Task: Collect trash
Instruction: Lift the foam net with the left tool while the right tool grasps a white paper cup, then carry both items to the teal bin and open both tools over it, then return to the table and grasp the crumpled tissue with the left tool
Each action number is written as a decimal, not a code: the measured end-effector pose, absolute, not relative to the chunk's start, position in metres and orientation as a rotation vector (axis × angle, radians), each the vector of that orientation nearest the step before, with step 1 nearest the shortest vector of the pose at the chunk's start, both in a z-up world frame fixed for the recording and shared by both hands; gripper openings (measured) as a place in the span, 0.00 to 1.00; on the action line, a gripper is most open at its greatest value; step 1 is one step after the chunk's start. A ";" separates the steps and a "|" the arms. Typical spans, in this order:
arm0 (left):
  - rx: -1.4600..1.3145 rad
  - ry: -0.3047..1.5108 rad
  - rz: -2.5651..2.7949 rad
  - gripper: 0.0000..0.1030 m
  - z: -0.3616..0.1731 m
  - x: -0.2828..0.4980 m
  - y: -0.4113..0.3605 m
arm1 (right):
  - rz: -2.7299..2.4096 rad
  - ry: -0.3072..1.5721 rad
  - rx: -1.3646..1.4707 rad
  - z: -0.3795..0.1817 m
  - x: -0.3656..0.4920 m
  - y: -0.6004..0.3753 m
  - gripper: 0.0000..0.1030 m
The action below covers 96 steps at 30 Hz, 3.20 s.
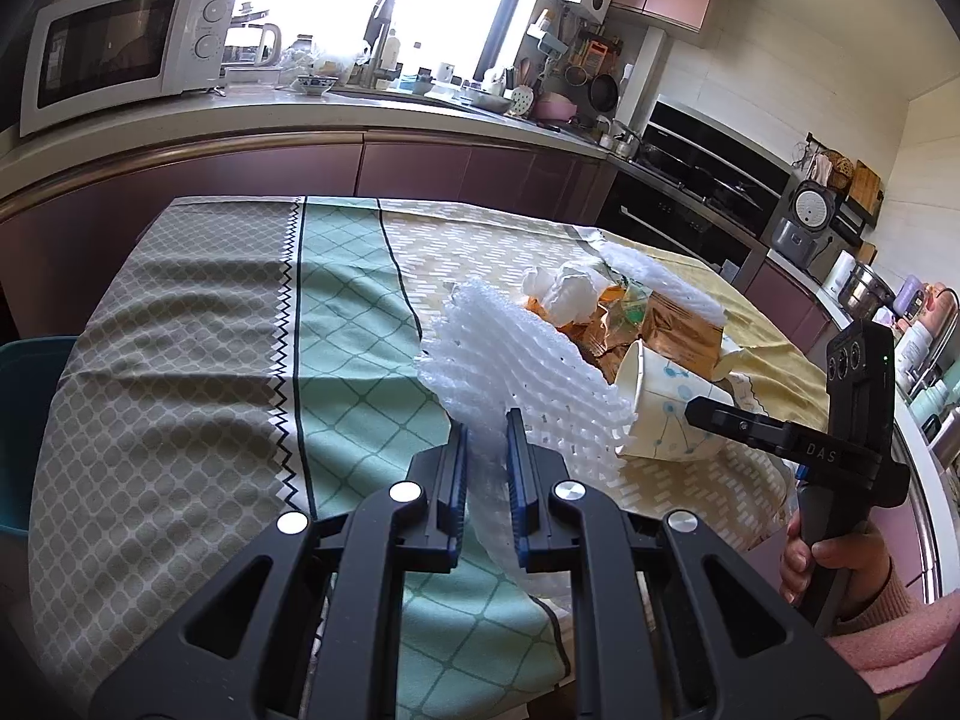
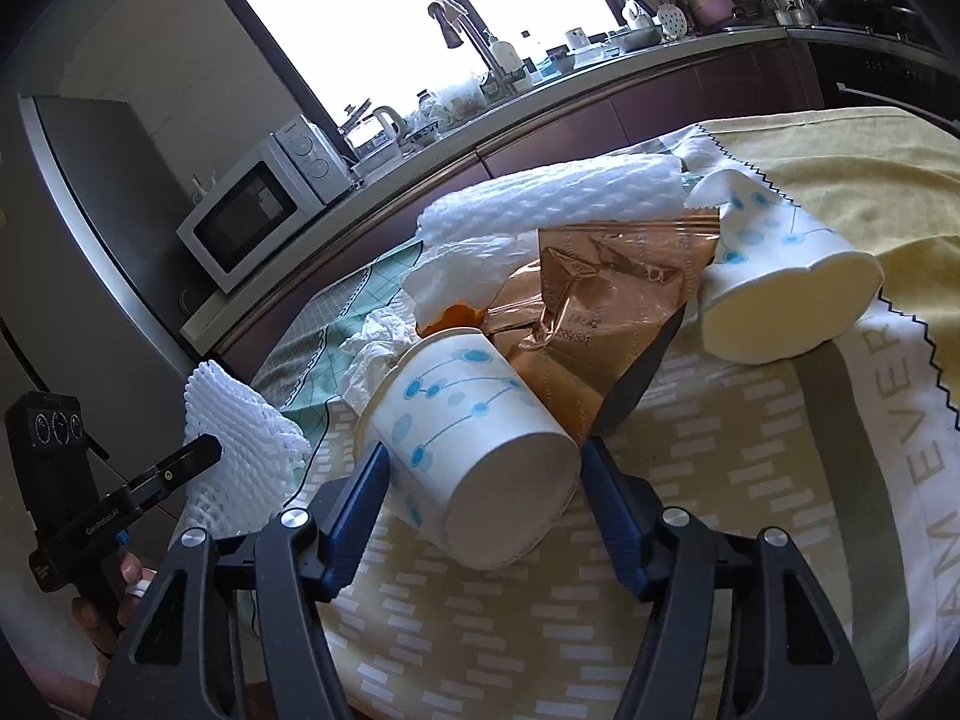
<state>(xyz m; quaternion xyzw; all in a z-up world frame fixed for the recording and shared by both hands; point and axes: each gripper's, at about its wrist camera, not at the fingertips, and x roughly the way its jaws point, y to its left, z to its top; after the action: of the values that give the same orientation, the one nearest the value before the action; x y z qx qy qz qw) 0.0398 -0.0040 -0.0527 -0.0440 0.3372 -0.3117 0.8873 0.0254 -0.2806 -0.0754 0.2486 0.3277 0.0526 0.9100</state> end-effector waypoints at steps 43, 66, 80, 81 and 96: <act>-0.182 0.665 0.029 0.14 -0.048 0.136 0.279 | 0.778 0.819 0.207 -0.027 0.234 0.028 0.58; -0.175 0.798 0.102 0.30 -0.104 0.172 0.286 | 0.753 0.859 0.209 -0.034 0.254 0.033 0.65; -0.094 0.598 -0.300 0.43 -0.029 0.121 0.147 | 0.496 0.693 0.221 -0.006 0.139 -0.136 0.68; -0.085 0.597 -0.336 0.43 -0.028 0.118 0.133 | 0.453 0.687 0.235 -0.006 0.132 -0.154 0.68; 0.032 0.712 -0.639 0.54 -0.056 0.115 -0.052 | -0.035 0.605 0.280 -0.018 0.073 -0.328 0.70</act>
<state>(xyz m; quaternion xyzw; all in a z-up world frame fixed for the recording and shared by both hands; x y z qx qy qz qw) 0.1151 -0.0517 -0.0557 0.0153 0.3426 -0.3074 0.8876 0.0731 -0.3283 -0.0175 0.1373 0.2968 -0.0173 0.9449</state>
